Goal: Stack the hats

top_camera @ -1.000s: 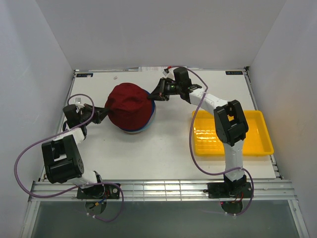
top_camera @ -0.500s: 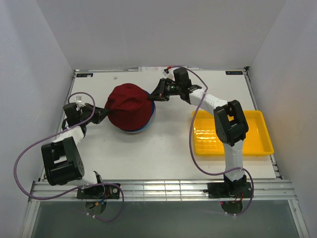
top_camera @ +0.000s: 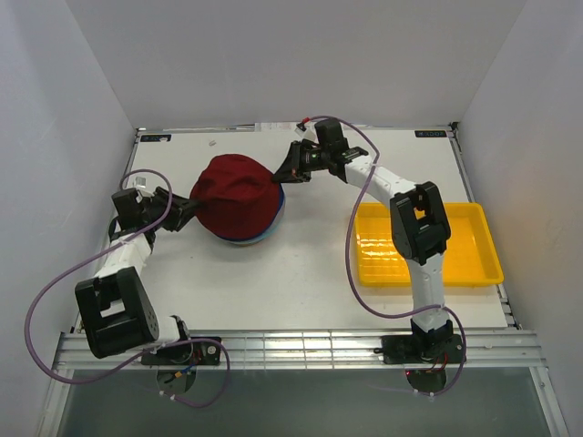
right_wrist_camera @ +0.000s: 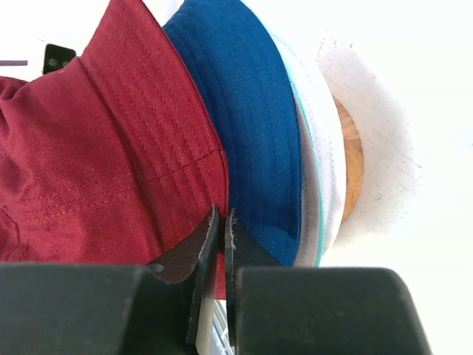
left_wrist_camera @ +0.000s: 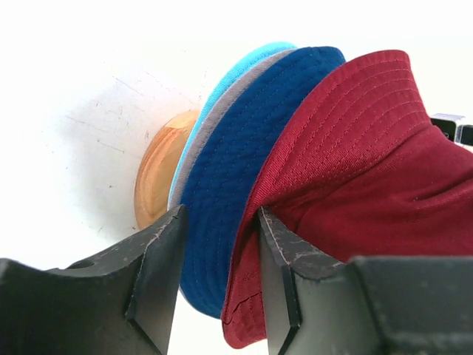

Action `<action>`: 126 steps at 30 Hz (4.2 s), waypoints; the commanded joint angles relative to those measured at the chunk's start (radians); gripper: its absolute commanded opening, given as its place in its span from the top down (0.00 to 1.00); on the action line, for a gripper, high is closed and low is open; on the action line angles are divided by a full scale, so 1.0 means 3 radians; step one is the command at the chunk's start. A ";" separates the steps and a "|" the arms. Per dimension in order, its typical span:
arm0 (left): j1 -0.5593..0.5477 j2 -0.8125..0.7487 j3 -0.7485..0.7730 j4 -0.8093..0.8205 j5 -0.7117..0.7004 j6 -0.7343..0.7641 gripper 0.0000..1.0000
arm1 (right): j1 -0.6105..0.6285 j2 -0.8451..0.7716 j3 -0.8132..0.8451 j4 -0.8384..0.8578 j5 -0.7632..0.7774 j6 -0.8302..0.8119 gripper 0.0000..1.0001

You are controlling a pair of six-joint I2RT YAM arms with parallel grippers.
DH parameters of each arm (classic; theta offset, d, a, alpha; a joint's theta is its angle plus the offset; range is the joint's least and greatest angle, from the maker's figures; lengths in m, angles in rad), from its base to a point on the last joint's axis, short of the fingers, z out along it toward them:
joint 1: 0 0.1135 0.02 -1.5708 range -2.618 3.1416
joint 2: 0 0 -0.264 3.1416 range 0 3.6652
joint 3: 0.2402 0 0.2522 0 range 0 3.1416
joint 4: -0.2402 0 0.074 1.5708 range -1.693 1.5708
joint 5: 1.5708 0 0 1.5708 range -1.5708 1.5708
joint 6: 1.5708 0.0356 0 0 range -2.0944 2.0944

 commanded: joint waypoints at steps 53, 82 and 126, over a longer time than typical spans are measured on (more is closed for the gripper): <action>0.0080 0.0350 -0.0132 0.1736 0.0598 -0.0939 0.47 | -0.0077 0.0510 0.0699 -0.0370 -0.0124 -0.0336 0.92; 0.0065 0.0452 -0.0392 0.1916 0.0486 -0.1078 1.00 | -0.0077 0.0495 0.0632 -0.0349 -0.0058 -0.0341 0.92; 0.0070 0.0453 -0.0618 0.0780 -0.0353 -0.0198 1.00 | -0.0174 0.0627 0.0468 -0.0630 0.0495 -0.0612 0.92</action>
